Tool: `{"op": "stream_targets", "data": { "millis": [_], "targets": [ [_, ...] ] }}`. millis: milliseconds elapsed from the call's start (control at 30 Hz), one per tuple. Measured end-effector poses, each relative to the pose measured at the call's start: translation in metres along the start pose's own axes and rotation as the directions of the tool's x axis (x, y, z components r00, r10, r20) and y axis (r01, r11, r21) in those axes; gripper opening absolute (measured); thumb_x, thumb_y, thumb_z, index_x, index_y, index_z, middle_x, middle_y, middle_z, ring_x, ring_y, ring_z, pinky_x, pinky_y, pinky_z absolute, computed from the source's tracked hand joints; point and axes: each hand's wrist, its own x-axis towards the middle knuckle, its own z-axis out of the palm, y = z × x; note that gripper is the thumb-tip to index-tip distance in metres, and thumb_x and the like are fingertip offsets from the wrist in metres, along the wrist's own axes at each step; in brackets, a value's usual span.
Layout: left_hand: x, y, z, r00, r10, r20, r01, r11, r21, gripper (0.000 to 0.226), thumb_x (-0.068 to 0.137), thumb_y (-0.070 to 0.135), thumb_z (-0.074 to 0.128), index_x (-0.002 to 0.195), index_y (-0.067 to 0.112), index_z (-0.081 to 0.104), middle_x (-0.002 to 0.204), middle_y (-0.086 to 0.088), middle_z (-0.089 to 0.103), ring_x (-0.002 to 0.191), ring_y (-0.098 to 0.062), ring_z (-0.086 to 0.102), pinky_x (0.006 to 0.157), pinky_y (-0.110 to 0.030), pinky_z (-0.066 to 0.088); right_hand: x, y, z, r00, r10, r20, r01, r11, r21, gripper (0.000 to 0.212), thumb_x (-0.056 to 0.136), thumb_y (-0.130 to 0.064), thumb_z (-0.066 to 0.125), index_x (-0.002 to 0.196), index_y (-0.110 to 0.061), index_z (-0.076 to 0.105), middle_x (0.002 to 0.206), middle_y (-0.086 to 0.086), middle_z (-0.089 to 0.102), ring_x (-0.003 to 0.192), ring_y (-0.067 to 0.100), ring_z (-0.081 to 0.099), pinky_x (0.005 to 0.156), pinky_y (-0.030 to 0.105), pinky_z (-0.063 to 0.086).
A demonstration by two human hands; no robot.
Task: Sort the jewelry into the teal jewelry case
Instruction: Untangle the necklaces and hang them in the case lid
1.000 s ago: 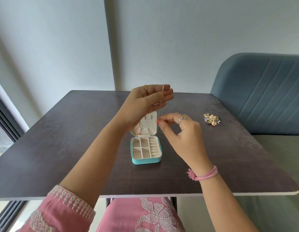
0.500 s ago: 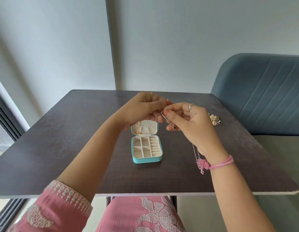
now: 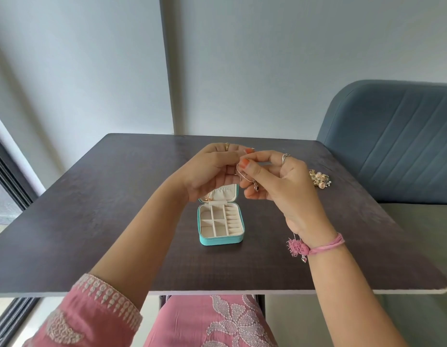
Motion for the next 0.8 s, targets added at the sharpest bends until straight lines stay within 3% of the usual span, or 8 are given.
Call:
{"op": "stream_targets", "data": {
  "millis": [167, 233, 333, 467, 633, 800],
  "targets": [
    [-0.001, 0.000, 0.003, 1.000, -0.012, -0.006, 0.010, 0.974, -0.225, 0.022, 0.096, 0.014, 0.047, 0.093, 0.004, 0.067, 0.078, -0.010, 0.056, 0.068, -0.017, 0.063, 0.066, -0.027, 0.057, 0.003, -0.001, 0.001, 0.998, -0.017, -0.067, 0.013, 0.998, -0.055, 0.008, 0.082, -0.020, 0.073, 0.086, -0.013, 0.071, 0.070, 0.008, 0.073, 0.056, 0.016, 0.065, 0.062, 0.033, 0.058],
    [0.000, 0.000, 0.004, 0.999, -0.023, -0.022, 0.017, 0.970, -0.241, 0.023, 0.095, 0.016, 0.049, 0.090, 0.007, 0.070, 0.077, -0.009, 0.051, 0.071, -0.017, 0.060, 0.067, -0.027, 0.056, 0.003, 0.000, 0.001, 0.997, -0.027, -0.067, 0.021, 0.995, -0.096, 0.010, 0.082, -0.021, 0.074, 0.085, -0.012, 0.071, 0.072, 0.009, 0.073, 0.057, 0.015, 0.066, 0.061, 0.030, 0.058],
    [0.000, 0.000, 0.007, 0.997, -0.032, -0.063, 0.015, 0.966, -0.258, 0.022, 0.093, 0.018, 0.052, 0.086, 0.008, 0.070, 0.062, 0.000, 0.039, 0.059, -0.010, 0.048, 0.065, -0.027, 0.055, 0.003, 0.000, 0.002, 0.998, -0.022, -0.054, 0.016, 0.995, -0.100, 0.009, 0.084, -0.021, 0.072, 0.086, -0.012, 0.070, 0.076, 0.009, 0.074, 0.061, 0.014, 0.067, 0.062, 0.031, 0.059],
    [-0.001, 0.000, 0.008, 0.997, -0.014, -0.072, -0.006, 0.960, -0.281, 0.018, 0.090, 0.019, 0.054, 0.088, 0.006, 0.067, 0.057, 0.004, 0.035, 0.049, -0.006, 0.036, 0.062, -0.024, 0.052, 0.004, 0.003, 0.001, 0.997, -0.008, -0.078, 0.002, 0.997, -0.075, 0.006, 0.088, -0.021, 0.068, 0.086, -0.015, 0.068, 0.071, 0.003, 0.073, 0.061, 0.012, 0.067, 0.061, 0.030, 0.059],
    [-0.002, 0.003, 0.000, 0.997, -0.045, -0.062, 0.028, 0.969, -0.246, 0.023, 0.095, 0.015, 0.048, 0.094, 0.001, 0.066, 0.061, 0.002, 0.045, 0.049, -0.004, 0.038, 0.060, -0.022, 0.052, 0.007, 0.010, -0.002, 0.987, -0.073, -0.145, 0.048, 0.985, -0.166, 0.005, 0.090, -0.024, 0.065, 0.088, -0.020, 0.064, 0.070, -0.005, 0.070, 0.062, 0.008, 0.066, 0.059, 0.025, 0.056],
    [-0.006, 0.006, -0.002, 0.993, -0.101, -0.061, 0.096, 0.993, -0.068, 0.030, 0.095, 0.013, 0.050, 0.075, 0.005, 0.072, 0.060, -0.002, 0.049, 0.050, -0.007, 0.039, 0.055, -0.020, 0.050, 0.009, 0.016, -0.001, 0.987, -0.076, -0.141, 0.048, 0.981, -0.189, 0.011, 0.091, -0.025, 0.063, 0.093, -0.014, 0.065, 0.074, -0.006, 0.070, 0.063, 0.005, 0.064, 0.062, 0.025, 0.055]
  ]
}}
